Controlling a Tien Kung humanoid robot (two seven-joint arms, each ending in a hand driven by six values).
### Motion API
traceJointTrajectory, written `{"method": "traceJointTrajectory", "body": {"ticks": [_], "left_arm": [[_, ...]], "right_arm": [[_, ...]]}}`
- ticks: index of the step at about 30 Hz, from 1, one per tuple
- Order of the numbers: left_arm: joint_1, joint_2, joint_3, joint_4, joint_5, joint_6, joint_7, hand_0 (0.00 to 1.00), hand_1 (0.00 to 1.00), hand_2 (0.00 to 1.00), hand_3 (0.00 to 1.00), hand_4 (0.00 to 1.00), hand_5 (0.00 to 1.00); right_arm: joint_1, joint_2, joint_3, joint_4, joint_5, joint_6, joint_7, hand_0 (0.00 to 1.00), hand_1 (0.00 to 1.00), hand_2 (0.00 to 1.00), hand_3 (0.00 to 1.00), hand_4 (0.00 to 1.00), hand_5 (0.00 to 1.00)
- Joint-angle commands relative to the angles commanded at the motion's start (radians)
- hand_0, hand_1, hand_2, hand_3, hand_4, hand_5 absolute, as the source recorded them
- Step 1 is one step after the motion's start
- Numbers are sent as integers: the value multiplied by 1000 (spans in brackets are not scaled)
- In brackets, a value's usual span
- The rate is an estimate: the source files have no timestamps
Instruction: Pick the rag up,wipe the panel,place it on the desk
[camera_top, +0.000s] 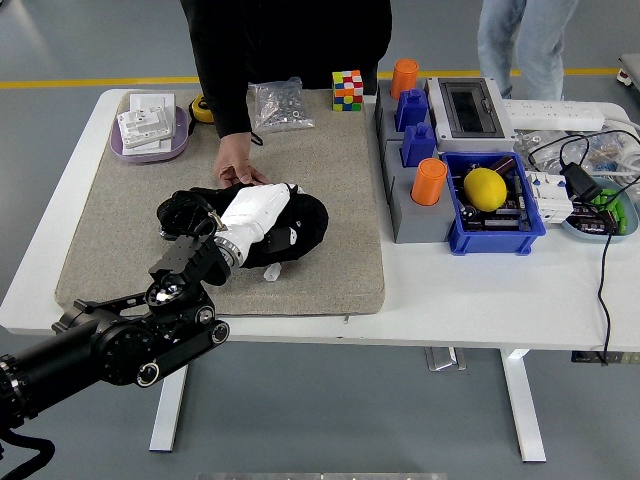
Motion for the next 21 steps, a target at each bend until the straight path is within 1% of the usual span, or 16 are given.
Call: {"method": "traceJointTrajectory", "body": {"ticks": [7, 17, 21], "left_arm": [[6, 2, -16, 13, -2, 2, -1, 284, 213, 579, 422, 2, 2], [26, 22, -76, 55, 12, 5, -4, 281, 213, 578, 422, 2, 2], [35, 33, -109, 59, 20, 4, -2, 280, 213, 578, 422, 2, 2]], "right_arm": [[-4, 0, 7, -1, -3, 1, -3, 702, 586, 680, 627, 998, 630], [-5, 2, 13, 1, -4, -2, -3, 703, 586, 680, 628, 998, 630], [-6, 2, 17, 0, -8, -2, -4, 703, 586, 680, 628, 998, 630]]}}
